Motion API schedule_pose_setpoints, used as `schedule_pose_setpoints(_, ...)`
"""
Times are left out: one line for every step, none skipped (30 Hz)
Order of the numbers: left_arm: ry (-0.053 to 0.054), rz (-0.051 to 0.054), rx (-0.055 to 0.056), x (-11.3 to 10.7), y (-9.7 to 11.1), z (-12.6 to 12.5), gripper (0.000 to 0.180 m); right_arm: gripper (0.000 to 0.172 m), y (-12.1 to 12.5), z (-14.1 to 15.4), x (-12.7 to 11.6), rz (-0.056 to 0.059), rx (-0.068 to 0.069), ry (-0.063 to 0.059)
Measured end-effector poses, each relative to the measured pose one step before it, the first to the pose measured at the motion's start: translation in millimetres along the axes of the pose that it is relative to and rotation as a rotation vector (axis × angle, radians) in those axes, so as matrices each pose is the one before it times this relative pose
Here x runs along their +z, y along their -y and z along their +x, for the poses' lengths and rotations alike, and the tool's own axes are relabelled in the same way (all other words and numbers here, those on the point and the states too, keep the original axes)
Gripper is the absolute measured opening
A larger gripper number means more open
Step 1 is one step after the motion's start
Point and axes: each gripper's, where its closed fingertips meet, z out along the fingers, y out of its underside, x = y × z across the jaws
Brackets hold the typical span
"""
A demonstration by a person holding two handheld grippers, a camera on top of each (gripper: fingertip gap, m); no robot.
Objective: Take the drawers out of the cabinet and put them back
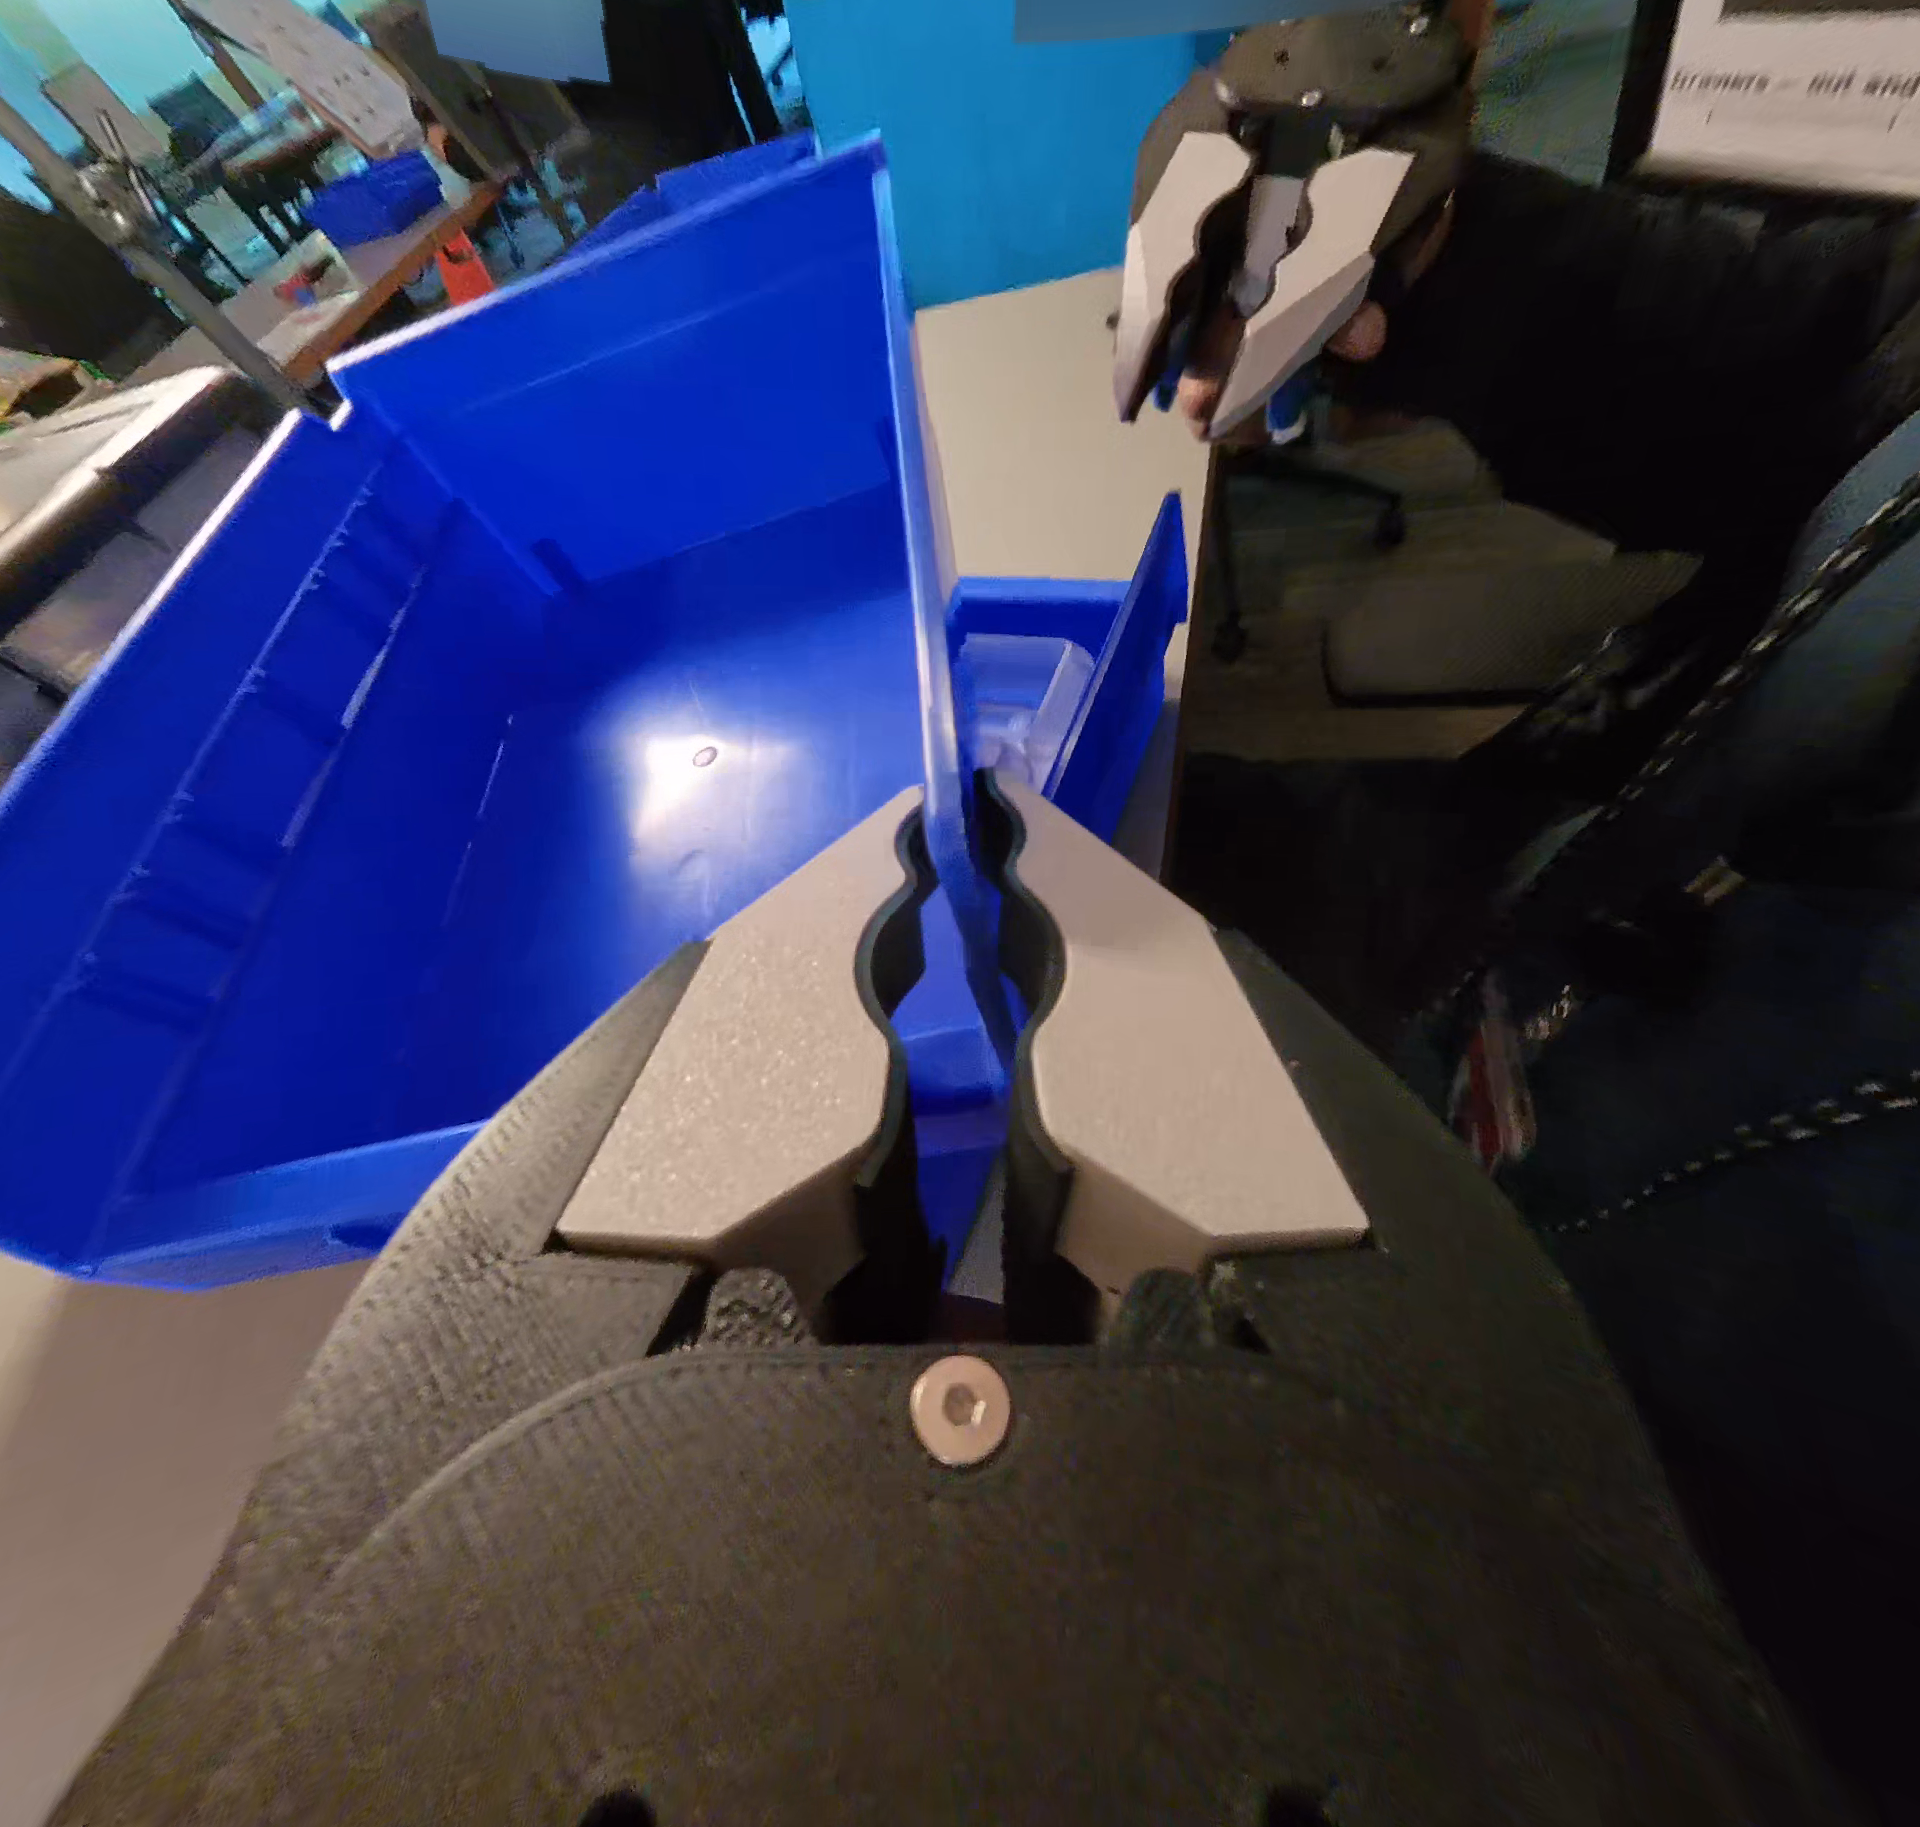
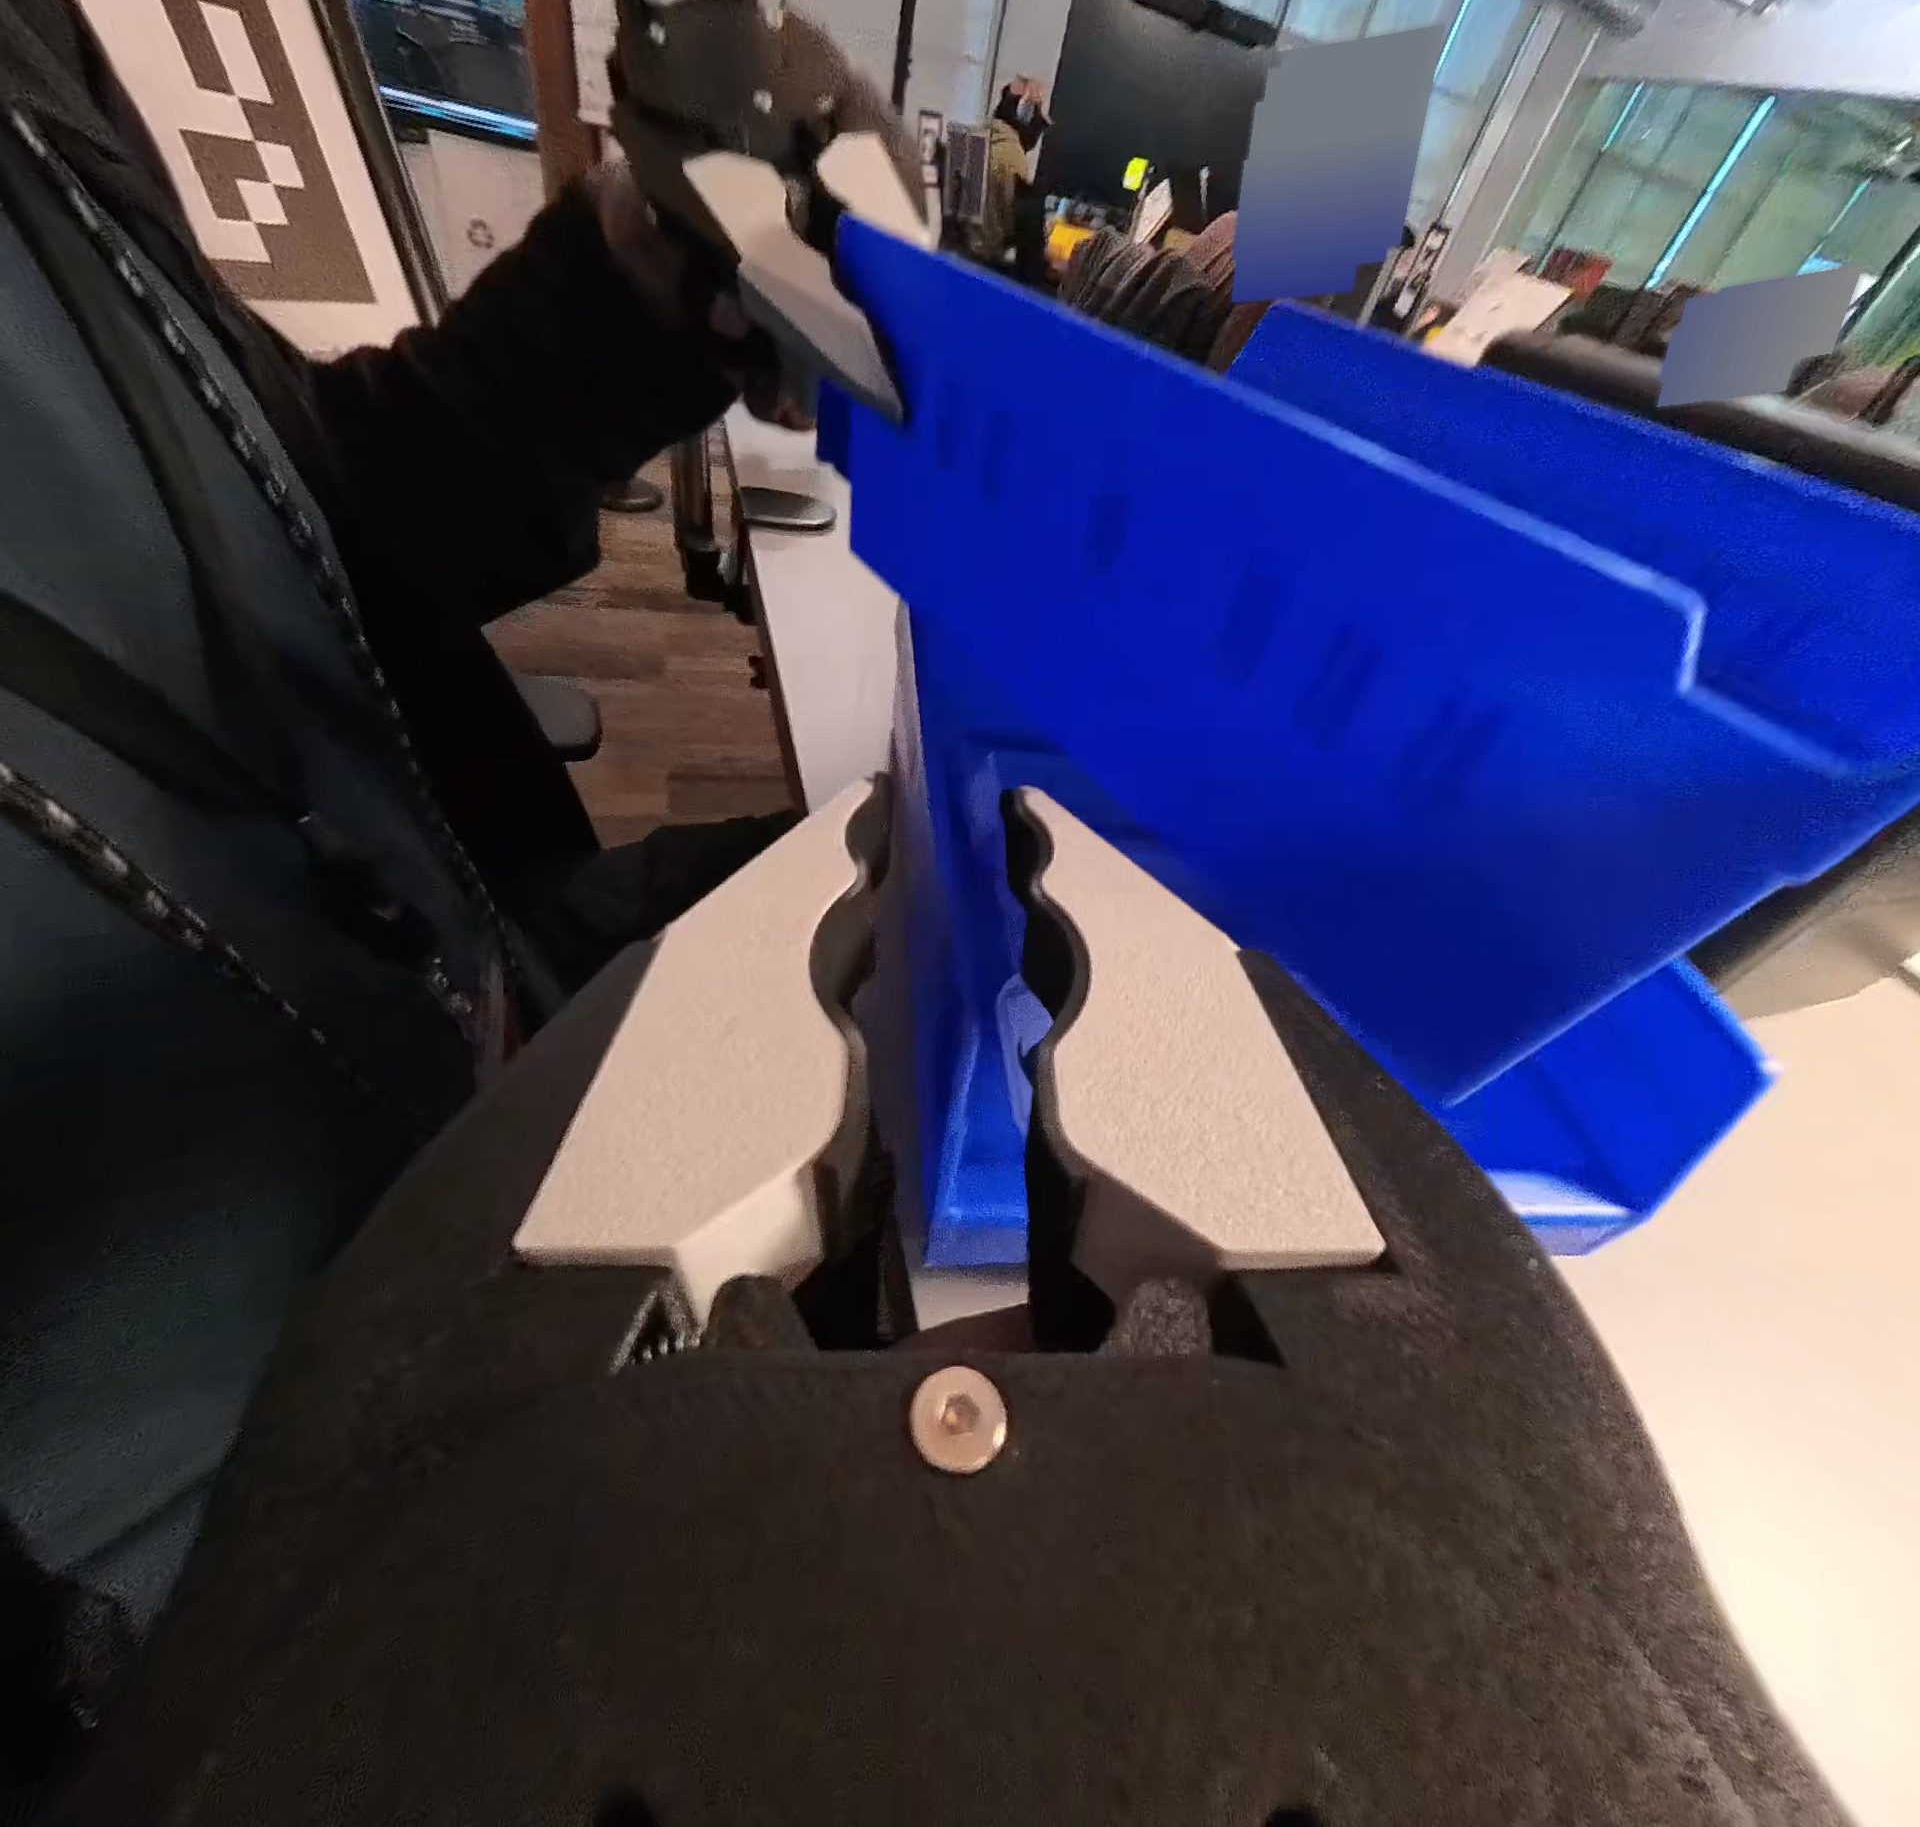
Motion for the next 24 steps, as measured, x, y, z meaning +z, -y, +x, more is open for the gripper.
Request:
schedule_pose_setpoints(-0.0039,0.0297,-0.0099,-0.19,3.95,1.36,0.009,0.025,7.81,2.74,-3.39,0.0083,-0.0200,-0.0160)
schedule_pose_setpoints(-0.0021,0.0332,-0.0125,-2.30,4.71,1.02,0.022,0.025,7.84,3.85,-3.30,0.0059,-0.0199,-0.0157)
schedule_pose_setpoints(-0.0069,0.0274,-0.0145,-3.94,3.84,1.59,0.029,0.026,7.28,4.87,-3.21,0.0029,-0.0163,-0.0125)
schedule_pose_setpoints(-0.0051,0.0191,-0.0114,-5.07,2.46,1.32,0.032,0.027,6.86,6.04,-2.78,0.0029,-0.0142,-0.0126)
schedule_pose_setpoints(0.0064,0.0138,-0.0064,-5.67,1.50,-0.30,0.037,0.028,6.13,7.14,-2.07,-0.0004,-0.0151,-0.0155)
schedule_pose_setpoints(0.0139,0.0126,-0.0053,-6.48,1.09,-1.50,0.043,0.029,4.52,6.76,-1.15,-0.0100,-0.0178,-0.0110)
schedule_pose_setpoints(0.0151,0.0167,-0.0116,-7.70,1.24,-2.21,0.048,0.031,3.65,6.32,-0.30,-0.0184,-0.0201,-0.0075)
schedule_pose_setpoints(0.0158,0.0229,-0.0228,-8.97,1.70,-3.65,0.050,0.032,3.79,5.80,0.72,-0.0206,-0.0236,-0.0054)
schedule_pose_setpoints(0.0192,0.0264,-0.0350,-10.15,1.60,-5.73,0.051,0.033,4.19,4.89,1.35,-0.0214,-0.0255,-0.0006)
schedule_pose_setpoints(0.0281,0.0254,-0.0465,-10.78,0.94,-8.68,0.056,0.035,3.84,4.25,2.08,-0.0252,-0.0247,0.0050)
schedule_pose_setpoints(0.0385,0.0205,-0.0571,-10.86,-0.58,-12.00,0.054,0.038,3.49,3.95,2.78,-0.0255,-0.0239,0.0092)
schedule_pose_setpoints(0.0443,0.0123,-0.0651,-9.86,-2.37,-14.55,0.054,0.041,2.59,3.26,3.55,-0.0279,-0.0206,0.0170)
schedule_pose_setpoints(0.0488,0.0030,-0.0655,-8.07,-4.30,-16.59,0.055,0.044,1.15,2.63,4.44,-0.0326,-0.0139,0.0250)
schedule_pose_setpoints(0.0528,-0.0045,-0.0570,-5.38,-5.71,-17.80,0.055,0.048,-0.50,2.97,5.43,-0.0402,-0.0090,0.0268)
schedule_pose_setpoints(0.0444,-0.0132,-0.0472,-2.01,-7.12,-16.20,0.055,0.051,-1.61,3.11,6.22,-0.0440,-0.0092,0.0264)
schedule_pose_setpoints(0.0202,-0.0278,-0.0451,1.54,-9.13,-11.15,0.057,0.054,-1.88,2.20,6.64,-0.0449,-0.0097,0.0294)
schedule_pose_setpoints(-0.0041,-0.0411,-0.0437,4.49,-10.61,-5.80,0.060,0.058,-1.99,0.78,6.94,-0.0467,-0.0078,0.0353)
schedule_pose_setpoints(-0.0135,-0.0440,-0.0310,6.41,-10.04,-2.37,0.064,0.061,-1.46,0.24,6.87,-0.0453,-0.0105,0.0311)
schedule_pose_setpoints(-0.0112,-0.0406,-0.0130,7.27,-8.49,-0.72,0.066,0.063,-1.35,0.18,6.53,-0.0474,-0.0140,0.0237)
schedule_pose_setpoints(-0.0095,-0.0371,-0.0019,7.44,-6.95,0.70,0.067,0.064,-1.24,-0.81,6.08,-0.0479,-0.0183,0.0216)
schedule_pose_setpoints(-0.0119,-0.0327,0.0000,7.28,-5.15,1.85,0.068,0.065,-0.62,-1.41,5.58,-0.0428,-0.0209,0.0184)
schedule_pose_setpoints(-0.0149,-0.0276,-0.0021,6.83,-3.56,2.70,0.068,0.065,-0.28,-1.35,4.99,-0.0393,-0.0173,0.0149)
schedule_pose_setpoints(-0.0151,-0.0282,-0.0013,6.55,-3.12,3.09,0.067,0.066,-0.04,-1.97,4.71,-0.0348,-0.0148,0.0165)
schedule_pose_setpoints(-0.0153,-0.0298,0.0029,5.69,-2.99,2.77,0.070,0.066,-0.10,-1.67,4.37,-0.0330,-0.0129,0.0129)
